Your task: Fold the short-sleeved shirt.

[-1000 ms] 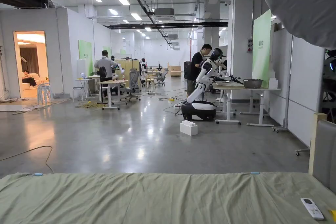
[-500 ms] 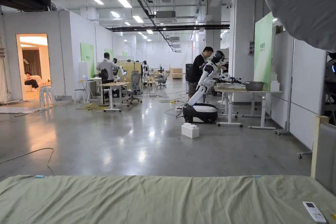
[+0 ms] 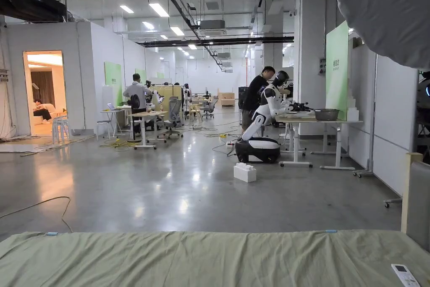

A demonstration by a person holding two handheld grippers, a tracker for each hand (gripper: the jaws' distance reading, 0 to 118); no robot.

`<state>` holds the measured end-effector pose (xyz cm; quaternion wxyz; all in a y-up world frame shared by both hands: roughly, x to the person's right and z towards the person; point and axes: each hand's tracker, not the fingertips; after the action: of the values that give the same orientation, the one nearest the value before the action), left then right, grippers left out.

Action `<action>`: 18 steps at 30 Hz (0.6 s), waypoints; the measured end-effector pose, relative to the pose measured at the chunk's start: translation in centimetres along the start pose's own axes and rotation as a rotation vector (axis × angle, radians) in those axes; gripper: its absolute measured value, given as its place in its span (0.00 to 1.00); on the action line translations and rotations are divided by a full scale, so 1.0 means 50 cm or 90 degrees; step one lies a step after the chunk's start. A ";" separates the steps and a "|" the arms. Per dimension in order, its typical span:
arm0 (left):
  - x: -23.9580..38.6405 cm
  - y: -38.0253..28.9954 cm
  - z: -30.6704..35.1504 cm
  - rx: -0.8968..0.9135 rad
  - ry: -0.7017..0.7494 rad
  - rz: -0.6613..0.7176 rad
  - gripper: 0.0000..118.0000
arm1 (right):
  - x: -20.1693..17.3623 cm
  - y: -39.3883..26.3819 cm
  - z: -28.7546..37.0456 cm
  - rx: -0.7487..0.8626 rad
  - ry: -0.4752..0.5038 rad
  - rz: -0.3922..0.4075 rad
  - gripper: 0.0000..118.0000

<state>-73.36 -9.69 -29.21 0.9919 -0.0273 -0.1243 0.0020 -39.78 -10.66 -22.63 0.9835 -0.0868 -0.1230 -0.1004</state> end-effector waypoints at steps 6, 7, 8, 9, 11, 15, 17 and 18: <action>-0.001 0.002 0.000 -0.005 0.001 -0.003 1.00 | 0.007 0.007 0.001 -0.019 0.016 -0.050 1.00; -0.001 0.003 0.001 -0.004 0.000 -0.004 1.00 | 0.008 0.009 0.000 -0.022 0.015 -0.056 1.00; 0.000 0.004 0.001 -0.003 -0.001 -0.005 1.00 | 0.009 0.010 0.000 -0.023 0.011 -0.065 1.00; 0.000 0.005 0.001 -0.003 -0.001 -0.006 1.00 | 0.009 0.010 0.000 -0.025 0.002 -0.073 1.00; 0.001 0.008 0.000 -0.003 -0.004 -0.008 1.00 | 0.007 0.014 -0.001 -0.032 -0.012 -0.071 1.00; 0.005 0.008 -0.002 -0.002 -0.010 -0.008 1.00 | 0.009 0.014 -0.001 -0.038 0.002 -0.072 1.00; 0.007 0.007 -0.002 -0.004 -0.011 -0.011 1.00 | 0.008 0.014 -0.001 -0.040 0.007 -0.074 1.00; 0.008 0.006 -0.003 -0.006 -0.012 -0.012 1.00 | 0.005 0.015 -0.002 -0.039 0.004 -0.069 1.00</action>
<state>-72.92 -9.39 -29.26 0.9905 -0.0310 -0.1340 -0.0077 -39.38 -10.01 -22.78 0.9740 -0.1098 -0.1210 -0.1572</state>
